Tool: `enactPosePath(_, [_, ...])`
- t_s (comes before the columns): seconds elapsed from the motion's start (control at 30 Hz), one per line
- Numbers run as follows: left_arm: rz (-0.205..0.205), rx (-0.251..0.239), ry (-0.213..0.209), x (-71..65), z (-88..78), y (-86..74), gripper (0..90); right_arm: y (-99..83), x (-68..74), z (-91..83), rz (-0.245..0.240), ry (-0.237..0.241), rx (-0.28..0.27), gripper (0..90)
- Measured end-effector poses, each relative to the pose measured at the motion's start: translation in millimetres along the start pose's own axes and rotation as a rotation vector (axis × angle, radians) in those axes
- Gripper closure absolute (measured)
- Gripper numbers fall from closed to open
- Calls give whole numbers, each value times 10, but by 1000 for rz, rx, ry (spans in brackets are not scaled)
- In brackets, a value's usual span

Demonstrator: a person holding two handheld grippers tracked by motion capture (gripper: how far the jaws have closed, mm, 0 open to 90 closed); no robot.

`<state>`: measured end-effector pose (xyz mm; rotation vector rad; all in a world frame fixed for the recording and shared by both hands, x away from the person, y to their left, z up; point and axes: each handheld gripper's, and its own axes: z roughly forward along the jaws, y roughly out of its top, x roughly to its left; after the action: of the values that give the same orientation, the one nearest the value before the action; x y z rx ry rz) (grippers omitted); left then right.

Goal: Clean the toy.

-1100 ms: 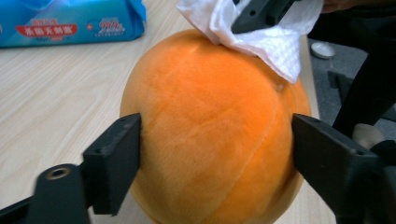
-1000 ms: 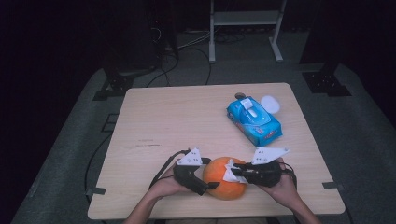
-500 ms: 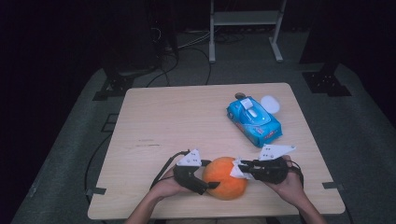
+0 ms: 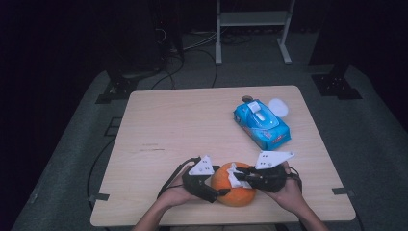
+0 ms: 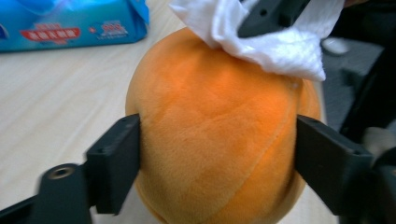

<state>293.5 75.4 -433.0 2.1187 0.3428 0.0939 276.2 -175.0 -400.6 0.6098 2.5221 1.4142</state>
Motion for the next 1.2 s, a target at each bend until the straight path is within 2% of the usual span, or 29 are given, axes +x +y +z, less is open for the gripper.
enactPosePath(0.13, [-49, -21, -16, 72, 24, -28, 81, -63, -30, -40, 3, 23, 24, 789])
enactPosePath(0.2, [-67, -23, -36, 92, 67, -48, 60, -63, -28, -65, -11, 24, 30, 789])
enactPosePath(0.27, [-101, -21, -62, 107, 114, -82, 80, -70, -29, -66, -2, 32, 28, 788])
enactPosePath(0.33, [-90, -25, -48, 97, 93, -75, 214, -67, -34, -48, -2, 22, 30, 787])
enactPosePath(0.4, [-73, -47, -9, 80, 38, -16, 327, -48, -44, -56, 9, -2, 14, 789])
enactPosePath(0.5, [-10, -111, 95, 52, -73, 101, 356, 47, -41, -124, 13, -85, -42, 793])
enactPosePath(0.57, [28, -126, 164, 27, -132, 146, 356, 112, -21, -141, 3, -113, -81, 793])
enactPosePath(0.6, [50, -115, 189, 10, -138, 149, 355, 130, -21, -132, 0, -119, -94, 793])
enactPosePath(0.67, [74, -64, 221, -12, -107, 125, 349, 122, -41, -81, -3, -122, -80, 790])
enactPosePath(0.73, [58, -47, 209, -1, -73, 79, 337, 37, -99, -11, 20, -127, -42, 790])
enactPosePath(0.8, [38, -50, 202, 16, -65, 65, 310, -67, -185, 18, 59, -130, -21, 791])
enactPosePath(0.87, [38, -58, 204, 7, -61, 79, 300, -97, -222, -17, 84, -132, -26, 792])
enactPosePath(0.97, [68, -47, 224, -42, -25, 110, 310, -23, -144, -35, 72, -108, -61, 793])
enactPosePath(1.1, [99, -33, 227, -107, 4, 127, 308, 83, -29, 1, 16, -82, -73, 792])
enactPosePath(1.17, [92, -41, 205, -87, -7, 117, 273, 53, -55, -3, 24, -70, -66, 794])
enactPosePath(1.2, [74, -50, 187, -58, -18, 109, 238, 34, -68, -6, 26, -64, -62, 794])
